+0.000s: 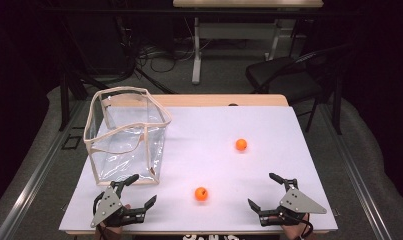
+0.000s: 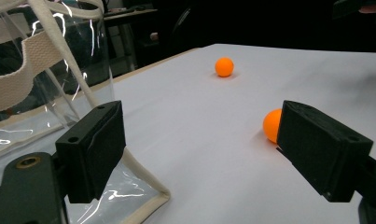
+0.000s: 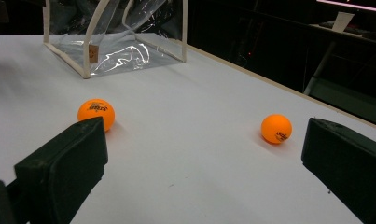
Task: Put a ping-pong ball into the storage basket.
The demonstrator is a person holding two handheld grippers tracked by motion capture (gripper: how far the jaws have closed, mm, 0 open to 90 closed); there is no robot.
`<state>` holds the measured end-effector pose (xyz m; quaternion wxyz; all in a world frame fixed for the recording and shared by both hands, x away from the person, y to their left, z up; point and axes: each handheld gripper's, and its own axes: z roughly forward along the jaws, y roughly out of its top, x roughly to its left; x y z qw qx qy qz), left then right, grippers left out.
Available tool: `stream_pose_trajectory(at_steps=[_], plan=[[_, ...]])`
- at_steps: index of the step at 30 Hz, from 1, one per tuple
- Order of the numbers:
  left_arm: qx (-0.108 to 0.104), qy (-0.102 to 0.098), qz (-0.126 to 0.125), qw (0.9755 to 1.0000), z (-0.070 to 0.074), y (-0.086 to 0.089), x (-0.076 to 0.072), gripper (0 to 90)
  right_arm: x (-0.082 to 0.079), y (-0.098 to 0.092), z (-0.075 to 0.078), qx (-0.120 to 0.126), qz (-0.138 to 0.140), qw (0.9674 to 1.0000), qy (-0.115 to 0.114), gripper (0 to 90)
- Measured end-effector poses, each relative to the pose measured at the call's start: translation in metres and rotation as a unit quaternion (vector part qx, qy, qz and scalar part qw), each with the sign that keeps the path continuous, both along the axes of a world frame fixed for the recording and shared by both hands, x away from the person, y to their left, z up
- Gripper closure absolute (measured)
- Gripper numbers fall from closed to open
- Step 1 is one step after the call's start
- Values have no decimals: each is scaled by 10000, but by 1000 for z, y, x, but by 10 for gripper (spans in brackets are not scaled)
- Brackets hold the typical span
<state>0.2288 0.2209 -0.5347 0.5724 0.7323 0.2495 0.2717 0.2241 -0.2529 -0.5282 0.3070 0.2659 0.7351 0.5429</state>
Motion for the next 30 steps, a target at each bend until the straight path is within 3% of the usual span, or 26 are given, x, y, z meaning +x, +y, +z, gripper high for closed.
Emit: stream_pose_trajectory(at_steps=[13, 17, 30], plan=[[27, 10, -53, 10000, 0, -1, 0, 155, 7, 7, -2, -216, 18, 9996, 154, 0], [38, 52, -89, 9999, -1, -3, 2, 155, 11, 14, -2, -308, -4, 9991, 295, 0], [73, 58, -161, 9998, -1, -4, 4, 155, 25, 39, -6, -467, 295, 9955, 767, 0]])
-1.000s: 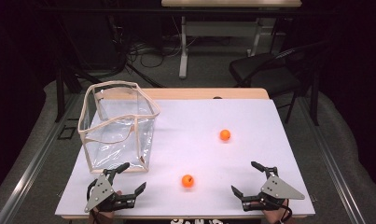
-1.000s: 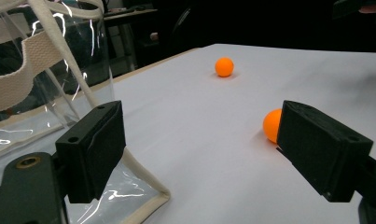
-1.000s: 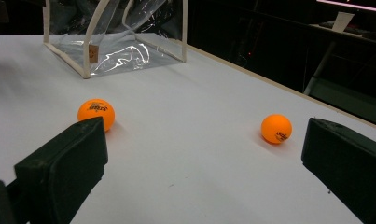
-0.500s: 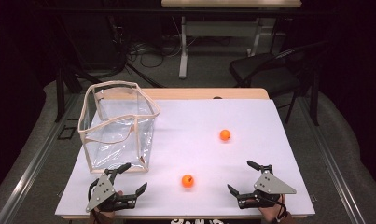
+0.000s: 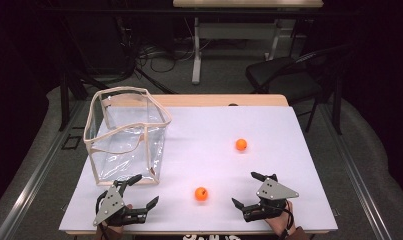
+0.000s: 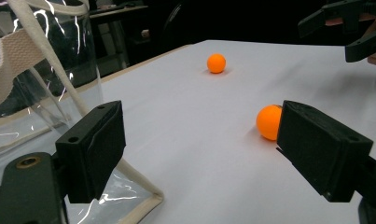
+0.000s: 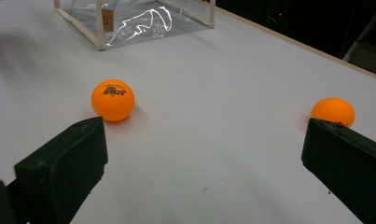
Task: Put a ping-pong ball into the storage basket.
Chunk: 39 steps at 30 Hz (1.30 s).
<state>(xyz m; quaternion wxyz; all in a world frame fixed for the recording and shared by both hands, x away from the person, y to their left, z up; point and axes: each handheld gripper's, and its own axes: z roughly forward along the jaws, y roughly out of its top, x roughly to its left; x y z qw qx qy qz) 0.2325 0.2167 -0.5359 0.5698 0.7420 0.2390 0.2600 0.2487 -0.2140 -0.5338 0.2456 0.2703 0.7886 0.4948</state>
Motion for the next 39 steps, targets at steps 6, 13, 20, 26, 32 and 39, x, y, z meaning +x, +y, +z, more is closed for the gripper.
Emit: stream_pose_trajectory(at_steps=[6, 13, 20, 26, 32, 39], plan=[[34, 7, -65, 10000, 0, -1, 1, 155, 4, 5, -2, -19, 68, 9998, 180, 0], [40, 29, -85, 10000, -1, -2, 3, 155, 9, 15, -3, -67, 134, 9994, 299, 0], [40, 23, -85, 10000, 0, -3, 3, 155, 14, 27, -4, -137, 238, 9987, 437, 0], [49, 6, -116, 9999, 0, -2, 3, 155, 19, 39, -6, -195, 372, 9977, 536, 0], [43, 0, -113, 9999, 0, -2, 3, 155, 24, 51, -8, -264, 505, 9962, 653, 0], [52, 7, -111, 9999, 0, -2, 3, 155, 27, 60, -9, -327, 595, 9949, 745, 0]])
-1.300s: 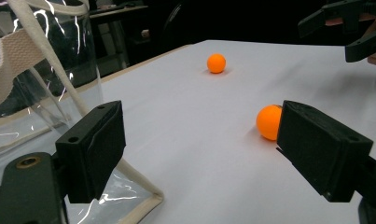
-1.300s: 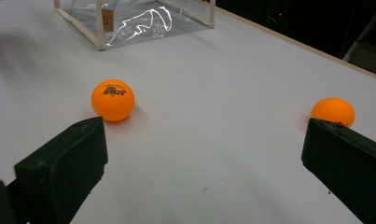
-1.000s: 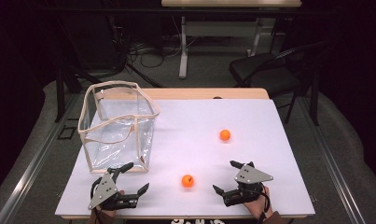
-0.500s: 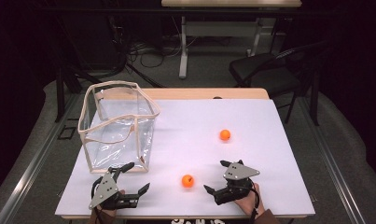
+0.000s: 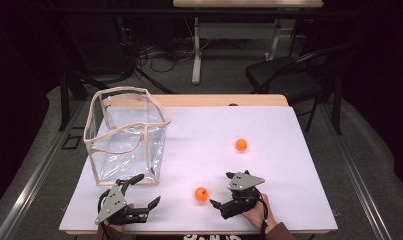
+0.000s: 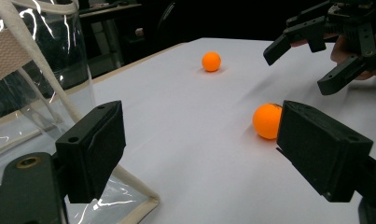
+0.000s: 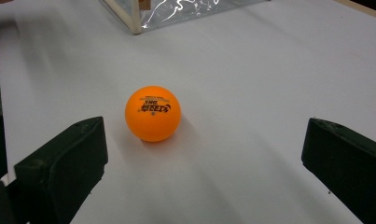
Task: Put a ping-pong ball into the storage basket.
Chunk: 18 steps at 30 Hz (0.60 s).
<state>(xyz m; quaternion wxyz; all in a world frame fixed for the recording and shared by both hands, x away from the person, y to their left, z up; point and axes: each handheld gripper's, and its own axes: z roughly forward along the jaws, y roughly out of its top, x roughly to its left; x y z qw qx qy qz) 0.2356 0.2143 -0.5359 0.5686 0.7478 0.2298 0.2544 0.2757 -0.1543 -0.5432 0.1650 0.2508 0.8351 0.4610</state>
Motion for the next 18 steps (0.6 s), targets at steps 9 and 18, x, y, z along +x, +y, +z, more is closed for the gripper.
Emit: stream_pose_trajectory(at_steps=[9, 18], plan=[[4, -8, -16, 10000, 0, 0, 0, 155, 3, 8, 1, -40, 60, 10000, 66, 0], [-9, 14, 6, 10000, 0, 1, 0, 155, 6, 20, 2, -85, 111, 9998, 156, 0]])
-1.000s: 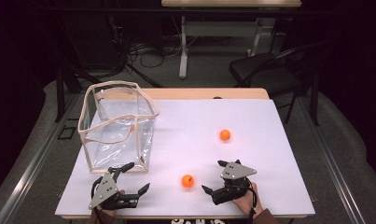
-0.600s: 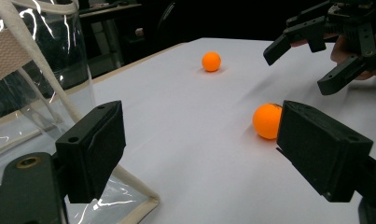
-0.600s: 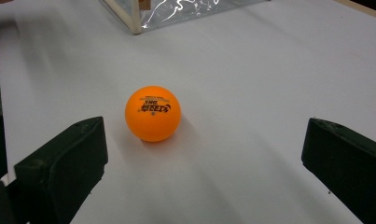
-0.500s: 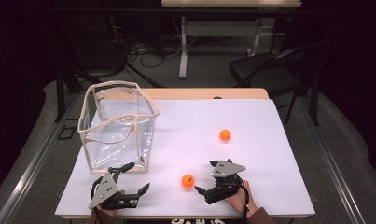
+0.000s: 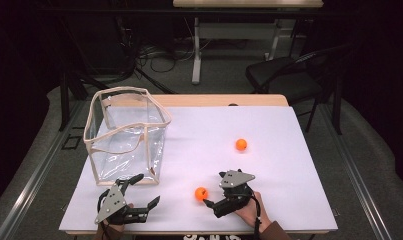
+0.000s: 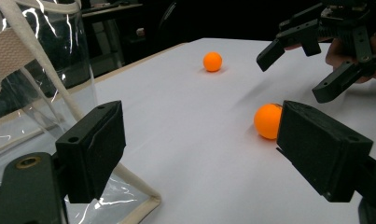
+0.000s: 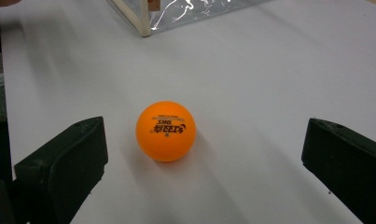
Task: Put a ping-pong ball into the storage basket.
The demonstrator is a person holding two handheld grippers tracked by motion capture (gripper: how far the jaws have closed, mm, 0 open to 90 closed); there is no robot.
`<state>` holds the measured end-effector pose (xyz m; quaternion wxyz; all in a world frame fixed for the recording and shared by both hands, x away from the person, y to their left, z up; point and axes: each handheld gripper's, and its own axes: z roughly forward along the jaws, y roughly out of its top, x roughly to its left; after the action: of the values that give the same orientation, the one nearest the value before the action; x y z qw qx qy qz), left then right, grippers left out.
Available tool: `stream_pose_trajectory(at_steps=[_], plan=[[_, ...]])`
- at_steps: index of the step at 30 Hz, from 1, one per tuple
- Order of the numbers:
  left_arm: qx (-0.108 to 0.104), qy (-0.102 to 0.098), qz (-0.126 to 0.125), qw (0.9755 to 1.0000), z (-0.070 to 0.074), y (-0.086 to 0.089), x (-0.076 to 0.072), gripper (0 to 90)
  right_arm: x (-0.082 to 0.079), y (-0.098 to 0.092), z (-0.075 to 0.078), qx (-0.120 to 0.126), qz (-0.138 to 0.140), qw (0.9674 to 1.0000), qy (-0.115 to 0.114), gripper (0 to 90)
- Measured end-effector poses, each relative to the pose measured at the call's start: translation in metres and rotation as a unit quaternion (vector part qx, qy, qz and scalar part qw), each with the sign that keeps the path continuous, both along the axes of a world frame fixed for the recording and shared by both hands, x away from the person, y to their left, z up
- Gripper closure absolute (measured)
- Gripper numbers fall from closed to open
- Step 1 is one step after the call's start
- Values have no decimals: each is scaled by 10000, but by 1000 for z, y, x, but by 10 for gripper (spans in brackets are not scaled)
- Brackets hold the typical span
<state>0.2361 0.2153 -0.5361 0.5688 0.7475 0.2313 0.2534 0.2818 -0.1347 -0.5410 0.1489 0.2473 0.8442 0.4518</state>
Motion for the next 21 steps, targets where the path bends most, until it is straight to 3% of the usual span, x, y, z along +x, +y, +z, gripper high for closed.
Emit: stream_pose_trajectory(at_steps=[8, 19, 21], plan=[[-7, 27, -6, 10000, -1, 0, 1, 155, 3, 12, -2, -175, 142, 9996, 151, 0], [-7, 33, -5, 10000, -1, 0, 1, 155, 4, 20, -3, -218, 230, 9993, 184, 0], [3, 39, -10, 10000, -1, 0, 1, 155, 7, 27, -4, -266, 311, 9988, 284, 0]])
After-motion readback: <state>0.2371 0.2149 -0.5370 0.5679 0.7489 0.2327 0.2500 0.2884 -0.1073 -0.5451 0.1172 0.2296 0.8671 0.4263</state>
